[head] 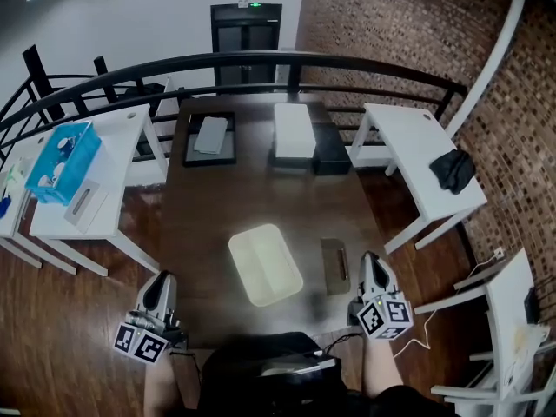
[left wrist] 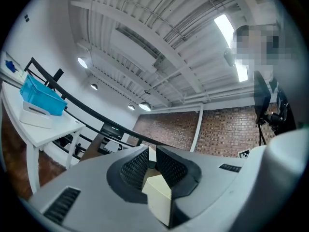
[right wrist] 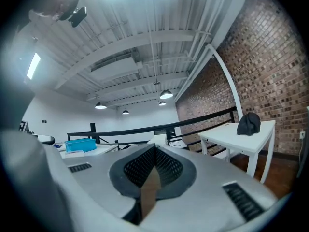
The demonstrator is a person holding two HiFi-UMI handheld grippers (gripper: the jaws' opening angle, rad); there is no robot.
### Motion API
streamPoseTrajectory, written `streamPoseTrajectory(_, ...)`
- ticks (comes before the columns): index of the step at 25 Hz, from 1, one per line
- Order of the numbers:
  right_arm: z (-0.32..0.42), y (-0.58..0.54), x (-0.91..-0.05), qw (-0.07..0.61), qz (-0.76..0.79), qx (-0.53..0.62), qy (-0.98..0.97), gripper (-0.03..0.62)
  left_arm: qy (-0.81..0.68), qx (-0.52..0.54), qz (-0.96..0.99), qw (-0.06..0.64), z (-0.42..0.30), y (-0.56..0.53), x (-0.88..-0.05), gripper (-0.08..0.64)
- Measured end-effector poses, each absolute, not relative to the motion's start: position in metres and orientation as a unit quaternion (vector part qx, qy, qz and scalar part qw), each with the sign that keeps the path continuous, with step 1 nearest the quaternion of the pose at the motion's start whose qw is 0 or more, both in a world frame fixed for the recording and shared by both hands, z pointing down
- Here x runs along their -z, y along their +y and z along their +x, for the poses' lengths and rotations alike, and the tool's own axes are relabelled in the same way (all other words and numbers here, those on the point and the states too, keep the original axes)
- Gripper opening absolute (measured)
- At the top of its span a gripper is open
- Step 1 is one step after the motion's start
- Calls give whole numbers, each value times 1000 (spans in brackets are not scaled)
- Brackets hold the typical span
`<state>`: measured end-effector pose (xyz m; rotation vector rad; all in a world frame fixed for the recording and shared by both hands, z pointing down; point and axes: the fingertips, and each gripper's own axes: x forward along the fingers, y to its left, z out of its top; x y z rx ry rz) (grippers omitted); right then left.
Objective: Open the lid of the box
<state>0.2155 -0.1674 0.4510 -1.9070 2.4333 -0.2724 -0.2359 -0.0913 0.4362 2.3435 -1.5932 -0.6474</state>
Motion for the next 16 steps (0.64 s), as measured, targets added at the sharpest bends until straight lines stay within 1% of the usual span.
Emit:
streamPoseTrajectory(6,216,-165,-452,12,-613,83,786,0,-550,220,801,92,-233,-96,-428,37)
streamPoseTrajectory(16,228,-160,-449,8,-626,79,776,0,-528,218,815,96,-218,-106,-425,37)
